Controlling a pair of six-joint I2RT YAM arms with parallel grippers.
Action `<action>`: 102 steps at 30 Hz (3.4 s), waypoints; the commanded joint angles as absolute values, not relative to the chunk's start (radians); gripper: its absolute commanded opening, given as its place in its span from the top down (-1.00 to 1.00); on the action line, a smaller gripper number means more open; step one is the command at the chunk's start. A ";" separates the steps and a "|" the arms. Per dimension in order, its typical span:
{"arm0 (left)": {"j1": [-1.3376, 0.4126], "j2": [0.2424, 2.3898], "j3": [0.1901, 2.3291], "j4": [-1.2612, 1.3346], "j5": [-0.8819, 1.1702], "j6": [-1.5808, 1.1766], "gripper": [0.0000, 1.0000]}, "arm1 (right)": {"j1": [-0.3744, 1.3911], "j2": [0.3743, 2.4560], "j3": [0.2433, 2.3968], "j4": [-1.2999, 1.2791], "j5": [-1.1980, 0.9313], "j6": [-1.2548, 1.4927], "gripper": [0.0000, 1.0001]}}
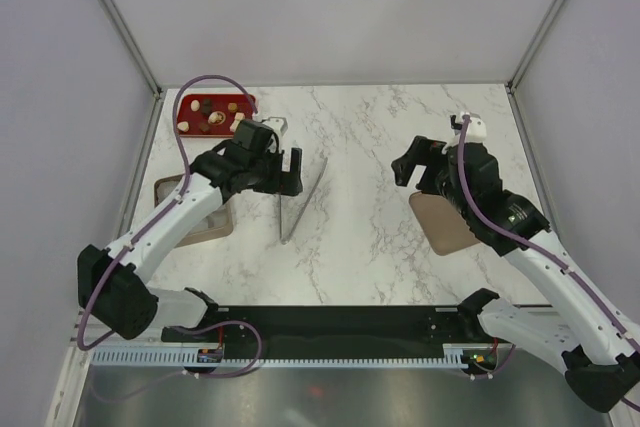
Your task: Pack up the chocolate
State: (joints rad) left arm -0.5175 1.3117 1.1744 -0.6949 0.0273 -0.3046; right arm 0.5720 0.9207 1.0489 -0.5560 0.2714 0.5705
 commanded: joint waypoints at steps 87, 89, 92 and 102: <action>-0.549 1.752 1.264 -0.638 -0.236 -0.396 -0.40 | 0.574 0.713 0.954 -0.492 0.232 0.446 -0.96; -0.549 1.714 1.284 -0.678 -0.236 -0.381 -0.36 | 0.575 0.713 0.957 -0.494 0.229 0.452 -0.96; -0.549 1.654 1.308 -0.738 -0.227 -0.353 -0.22 | 0.574 0.713 0.962 -0.497 0.224 0.465 -0.96; -0.549 1.511 1.376 -0.845 -0.193 -0.310 -0.15 | 0.574 0.732 0.971 -0.497 0.190 0.492 -0.96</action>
State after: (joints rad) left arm -0.5556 1.5581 1.3293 -0.7967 -0.1997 -0.3607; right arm 0.5724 0.7277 0.9283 -0.5095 0.2035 0.4763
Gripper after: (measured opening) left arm 0.585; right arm 0.982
